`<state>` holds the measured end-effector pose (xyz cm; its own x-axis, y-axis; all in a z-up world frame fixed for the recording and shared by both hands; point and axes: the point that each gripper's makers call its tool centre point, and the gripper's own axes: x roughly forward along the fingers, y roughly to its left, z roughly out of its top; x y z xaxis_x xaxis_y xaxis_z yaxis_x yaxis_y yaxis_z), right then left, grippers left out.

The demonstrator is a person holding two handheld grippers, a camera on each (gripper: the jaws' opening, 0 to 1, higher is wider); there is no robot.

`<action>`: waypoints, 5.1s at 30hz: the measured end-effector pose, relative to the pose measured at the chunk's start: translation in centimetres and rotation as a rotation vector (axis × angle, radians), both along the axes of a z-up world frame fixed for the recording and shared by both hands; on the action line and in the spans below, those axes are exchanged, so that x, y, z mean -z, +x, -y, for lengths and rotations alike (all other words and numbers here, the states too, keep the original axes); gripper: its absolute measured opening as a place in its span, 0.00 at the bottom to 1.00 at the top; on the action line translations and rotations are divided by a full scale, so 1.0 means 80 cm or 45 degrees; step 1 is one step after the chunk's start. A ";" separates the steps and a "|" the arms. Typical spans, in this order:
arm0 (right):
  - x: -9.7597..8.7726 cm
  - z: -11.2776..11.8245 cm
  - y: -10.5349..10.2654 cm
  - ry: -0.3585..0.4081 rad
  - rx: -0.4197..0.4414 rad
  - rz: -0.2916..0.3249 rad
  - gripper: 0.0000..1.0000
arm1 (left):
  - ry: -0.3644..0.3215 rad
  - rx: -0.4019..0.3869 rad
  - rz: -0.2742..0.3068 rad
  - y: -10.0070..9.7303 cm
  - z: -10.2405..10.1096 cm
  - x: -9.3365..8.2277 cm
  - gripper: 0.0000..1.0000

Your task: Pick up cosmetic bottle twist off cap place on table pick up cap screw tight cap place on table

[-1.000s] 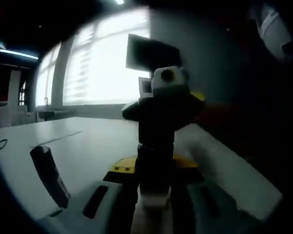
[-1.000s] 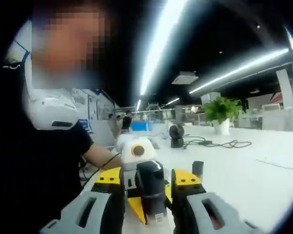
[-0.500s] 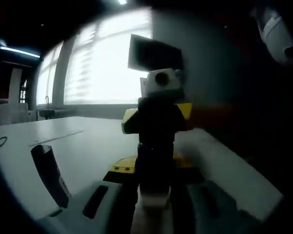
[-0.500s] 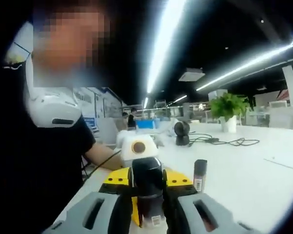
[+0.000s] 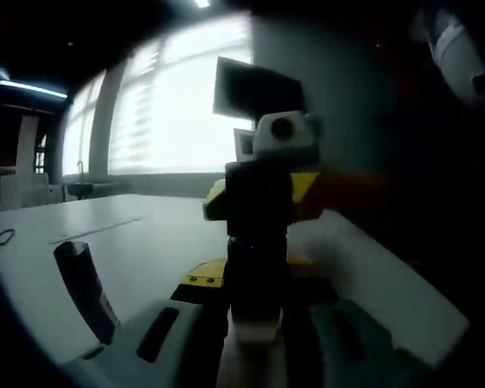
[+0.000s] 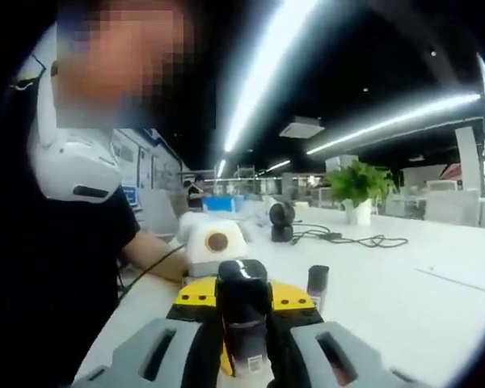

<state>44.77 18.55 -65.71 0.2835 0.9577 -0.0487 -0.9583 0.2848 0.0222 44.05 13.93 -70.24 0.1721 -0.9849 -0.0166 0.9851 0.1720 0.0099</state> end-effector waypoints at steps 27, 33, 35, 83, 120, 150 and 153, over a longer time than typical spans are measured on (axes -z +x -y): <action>0.002 0.015 0.010 -0.015 0.728 0.001 0.14 | 0.007 -0.036 0.012 0.008 -0.003 0.001 0.15; 0.003 0.017 0.014 -0.025 0.904 -0.014 0.14 | 0.008 -0.056 0.014 0.011 -0.004 0.000 0.15; 0.003 0.019 0.015 -0.028 0.965 -0.006 0.14 | 0.008 -0.066 0.011 0.016 -0.004 0.001 0.15; 0.000 0.020 0.027 0.007 1.401 0.034 0.38 | 0.024 -0.268 0.104 0.040 -0.011 -0.002 0.15; -0.095 0.137 0.030 0.118 1.015 0.285 0.30 | -0.010 -0.043 0.040 0.010 -0.002 -0.001 0.15; -0.052 0.074 0.016 -0.113 0.165 0.019 0.26 | -0.015 -0.061 -0.032 0.016 -0.002 0.000 0.15; -0.046 0.071 0.018 -0.128 0.103 -0.009 0.26 | -0.015 -0.062 -0.034 0.016 -0.002 0.000 0.15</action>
